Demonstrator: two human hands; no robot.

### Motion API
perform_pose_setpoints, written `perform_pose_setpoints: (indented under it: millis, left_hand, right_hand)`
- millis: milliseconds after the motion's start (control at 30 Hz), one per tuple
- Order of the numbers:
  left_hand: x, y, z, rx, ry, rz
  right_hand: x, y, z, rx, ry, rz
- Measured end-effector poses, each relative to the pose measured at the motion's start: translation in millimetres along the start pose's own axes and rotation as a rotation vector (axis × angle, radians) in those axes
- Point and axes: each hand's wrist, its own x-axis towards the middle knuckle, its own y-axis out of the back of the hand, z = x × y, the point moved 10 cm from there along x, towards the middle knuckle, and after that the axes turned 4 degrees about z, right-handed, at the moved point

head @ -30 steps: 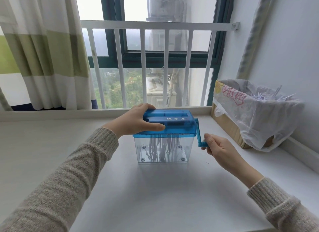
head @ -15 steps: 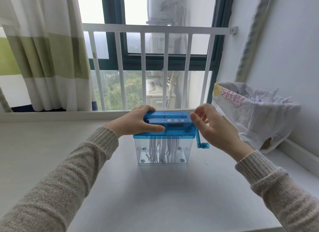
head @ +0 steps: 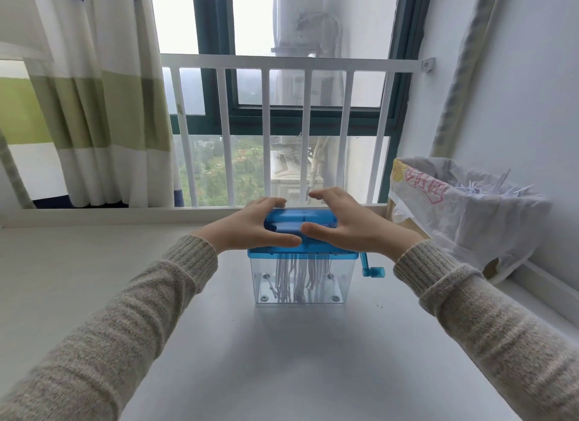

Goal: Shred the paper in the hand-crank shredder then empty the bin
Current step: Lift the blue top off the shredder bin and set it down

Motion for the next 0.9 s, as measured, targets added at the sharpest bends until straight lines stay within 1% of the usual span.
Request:
perform_pose_setpoints:
  millis: [133,300,633,900]
  left_hand:
    - [-2,5,2,0.06,-0.014,0.005]
    - [-9,8,-6,0.078,-0.019,-0.004]
    - [-25,14,-17,0.016,-0.006,0.052]
    - [-43,10,-35,-0.102,0.027,0.131]
  right_hand:
    - [8,-14,-3,-0.068,0.002,-0.104]
    - [15,-21,-10,-0.203,0.012,-0.143]
    - [18,-26,-9,-0.24,-0.009,-0.142]
    - [19,-27,-10,-0.241,0.009,-0.125]
